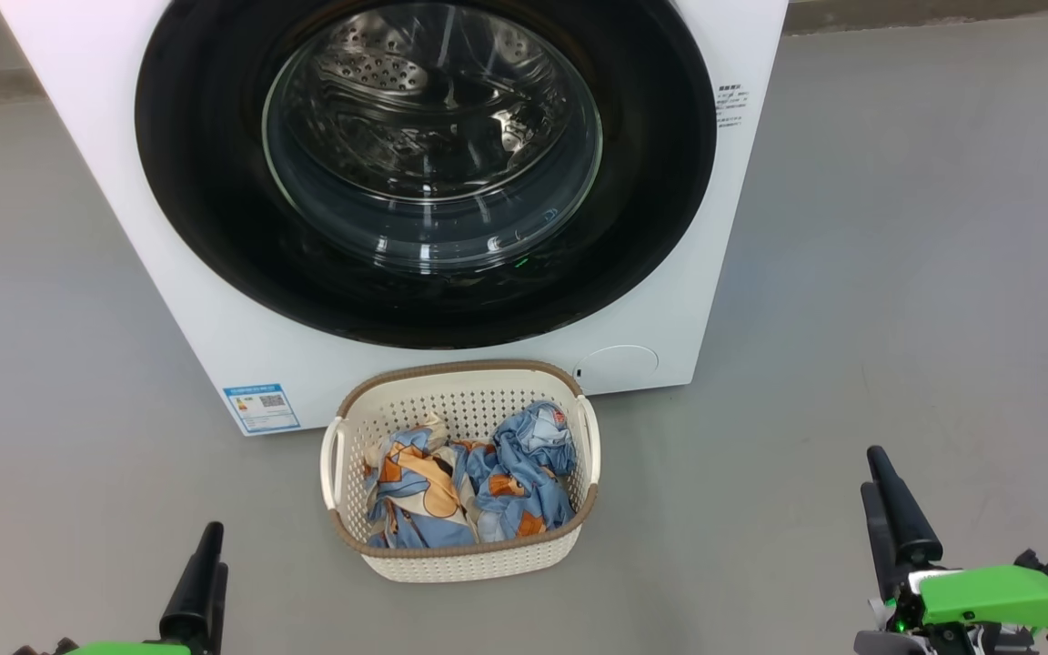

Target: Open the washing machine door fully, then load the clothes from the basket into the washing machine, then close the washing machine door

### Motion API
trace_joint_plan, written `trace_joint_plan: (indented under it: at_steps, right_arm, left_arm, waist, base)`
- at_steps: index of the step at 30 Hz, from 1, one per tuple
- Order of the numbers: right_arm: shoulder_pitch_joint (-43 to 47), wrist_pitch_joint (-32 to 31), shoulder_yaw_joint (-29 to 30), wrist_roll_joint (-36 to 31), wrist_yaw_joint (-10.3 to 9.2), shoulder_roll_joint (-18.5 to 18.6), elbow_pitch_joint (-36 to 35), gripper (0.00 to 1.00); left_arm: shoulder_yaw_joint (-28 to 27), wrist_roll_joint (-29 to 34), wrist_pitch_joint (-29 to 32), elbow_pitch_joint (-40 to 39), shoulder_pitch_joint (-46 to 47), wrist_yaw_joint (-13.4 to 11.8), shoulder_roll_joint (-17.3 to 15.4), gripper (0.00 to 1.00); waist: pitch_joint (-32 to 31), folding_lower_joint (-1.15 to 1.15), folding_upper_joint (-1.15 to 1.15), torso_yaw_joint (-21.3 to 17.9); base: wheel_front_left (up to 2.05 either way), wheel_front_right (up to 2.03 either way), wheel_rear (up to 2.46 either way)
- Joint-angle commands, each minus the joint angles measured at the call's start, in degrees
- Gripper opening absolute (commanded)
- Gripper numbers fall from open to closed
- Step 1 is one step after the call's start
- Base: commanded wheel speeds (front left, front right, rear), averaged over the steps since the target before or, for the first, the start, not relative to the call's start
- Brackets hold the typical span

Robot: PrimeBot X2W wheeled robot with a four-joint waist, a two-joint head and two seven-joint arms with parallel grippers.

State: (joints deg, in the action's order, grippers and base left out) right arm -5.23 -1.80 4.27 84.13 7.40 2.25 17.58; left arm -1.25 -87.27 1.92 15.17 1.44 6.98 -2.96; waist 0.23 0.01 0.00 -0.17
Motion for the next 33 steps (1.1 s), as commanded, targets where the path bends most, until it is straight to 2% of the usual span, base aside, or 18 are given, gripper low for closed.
trace_joint_plan:
  at_steps: [1,14,33]
  right_arm:
    - [-3.24,0.72,-0.86,-1.34,0.02,0.85,-1.78,1.0]
    - [-4.62,2.91,-2.19,-9.8,0.03,0.91,-2.44,1.0]
    - [-6.66,6.09,-4.19,-26.22,0.04,1.26,-2.74,1.0]
  left_arm:
    - [-0.33,0.94,-0.72,-1.95,2.61,0.17,-1.57,1.0]
    - [0.38,8.07,-2.97,-3.29,3.38,0.21,-2.59,1.0]
    - [1.8,22.1,-6.17,-5.19,4.42,0.28,-4.42,1.0]
  waist:
    - [0.0,-0.01,0.0,-0.01]
    - [0.1,-0.01,0.0,-0.15]
    - [0.47,-0.01,0.0,-0.22]
  base:
    - [0.0,0.0,0.0]
    - [0.0,0.0,0.0]
    - [0.0,0.0,0.0]
